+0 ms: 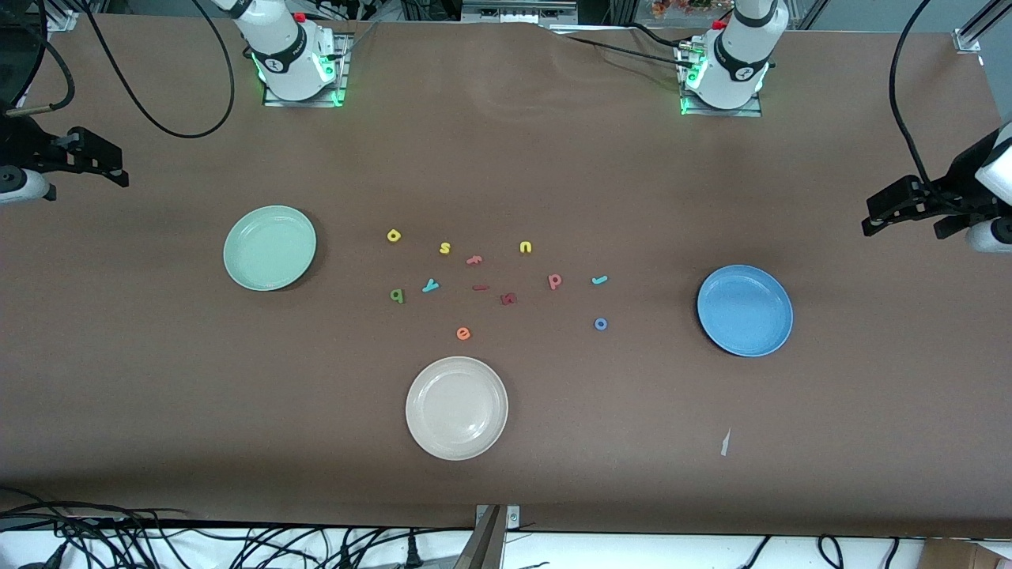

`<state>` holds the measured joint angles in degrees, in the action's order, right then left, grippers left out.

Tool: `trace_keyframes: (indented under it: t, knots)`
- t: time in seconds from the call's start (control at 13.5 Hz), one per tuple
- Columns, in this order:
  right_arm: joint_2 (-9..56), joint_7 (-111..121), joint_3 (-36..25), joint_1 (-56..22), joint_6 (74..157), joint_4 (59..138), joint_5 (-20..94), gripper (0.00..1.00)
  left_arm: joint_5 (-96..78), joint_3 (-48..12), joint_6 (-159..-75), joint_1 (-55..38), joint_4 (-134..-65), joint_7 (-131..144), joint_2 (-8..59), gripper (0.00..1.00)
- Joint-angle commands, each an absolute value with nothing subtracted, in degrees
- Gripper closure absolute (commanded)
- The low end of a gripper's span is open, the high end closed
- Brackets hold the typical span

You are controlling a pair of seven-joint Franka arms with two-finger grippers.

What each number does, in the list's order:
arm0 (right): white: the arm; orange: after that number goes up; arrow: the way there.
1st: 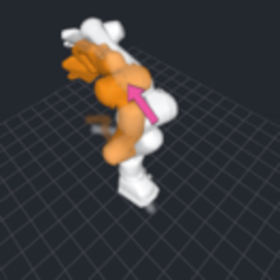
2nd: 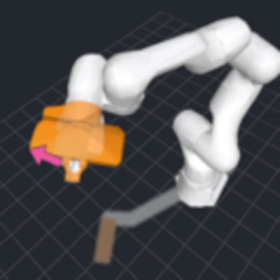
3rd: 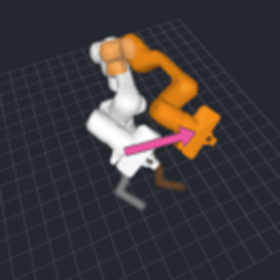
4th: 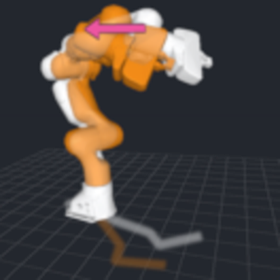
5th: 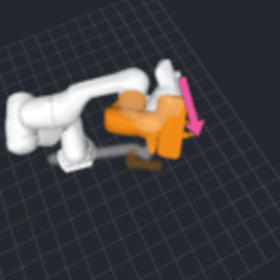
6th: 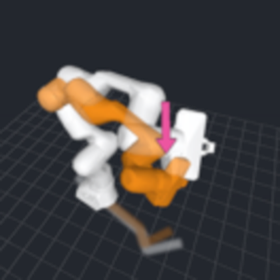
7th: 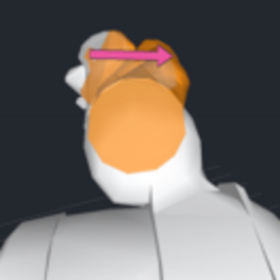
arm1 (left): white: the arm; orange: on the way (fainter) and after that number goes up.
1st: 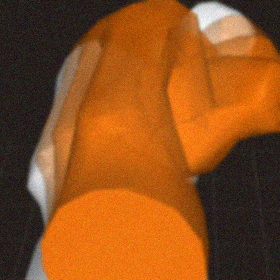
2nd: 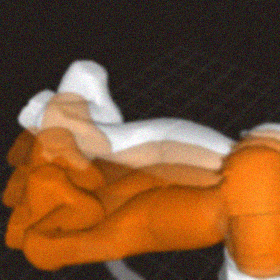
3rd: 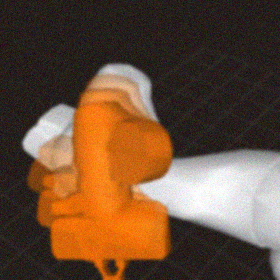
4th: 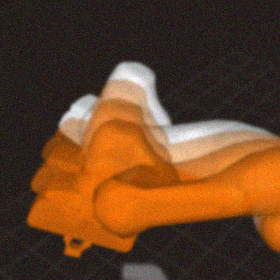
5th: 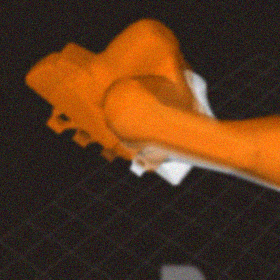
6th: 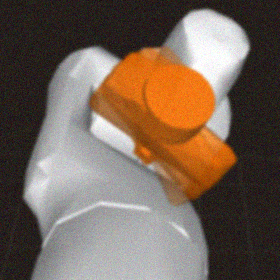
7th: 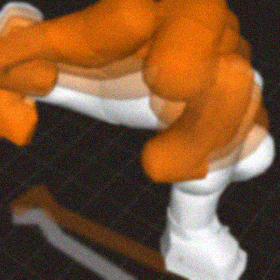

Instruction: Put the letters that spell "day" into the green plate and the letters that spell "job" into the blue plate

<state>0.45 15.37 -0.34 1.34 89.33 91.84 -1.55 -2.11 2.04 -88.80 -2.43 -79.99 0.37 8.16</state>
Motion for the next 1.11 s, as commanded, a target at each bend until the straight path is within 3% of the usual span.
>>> trace_keyframes:
  t: [0.0,1.04]
  knots:
    - [0.26,14.59,0.26,1.41,89.56,91.85,-2.46,0.0,-1.85,1.76,-87.63,-1.93,-79.01,-0.53,8.44,0.0]
    - [0.09,14.68,0.26,1.32,87.71,91.14,-2.37,0.0,-1.93,1.76,-87.71,-1.85,-78.92,-0.53,8.44,0.0]
